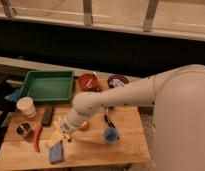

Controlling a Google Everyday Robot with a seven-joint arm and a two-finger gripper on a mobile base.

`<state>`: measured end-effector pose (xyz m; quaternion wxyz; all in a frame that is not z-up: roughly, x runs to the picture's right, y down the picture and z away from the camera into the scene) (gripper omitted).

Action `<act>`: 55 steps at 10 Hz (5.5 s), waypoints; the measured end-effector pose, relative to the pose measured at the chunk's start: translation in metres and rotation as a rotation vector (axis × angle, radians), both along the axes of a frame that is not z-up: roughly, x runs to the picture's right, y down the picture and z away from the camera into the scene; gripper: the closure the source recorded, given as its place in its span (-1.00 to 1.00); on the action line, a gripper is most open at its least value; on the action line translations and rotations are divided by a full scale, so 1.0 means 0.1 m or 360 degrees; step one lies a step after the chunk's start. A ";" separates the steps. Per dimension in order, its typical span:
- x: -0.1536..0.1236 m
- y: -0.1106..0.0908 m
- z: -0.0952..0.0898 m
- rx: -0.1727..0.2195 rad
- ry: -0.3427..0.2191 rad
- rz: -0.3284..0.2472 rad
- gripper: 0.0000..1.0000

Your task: Place sponge in plastic cup

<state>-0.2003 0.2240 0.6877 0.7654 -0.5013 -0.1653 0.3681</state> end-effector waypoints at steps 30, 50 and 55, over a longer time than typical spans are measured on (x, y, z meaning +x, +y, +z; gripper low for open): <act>-0.35 0.39 0.41 -0.0080 -0.0087 -0.0074 -0.60; -0.49 0.26 0.36 0.0031 -0.0091 -0.0040 1.00; -0.16 -0.62 -0.03 0.0174 -0.0205 0.0108 1.00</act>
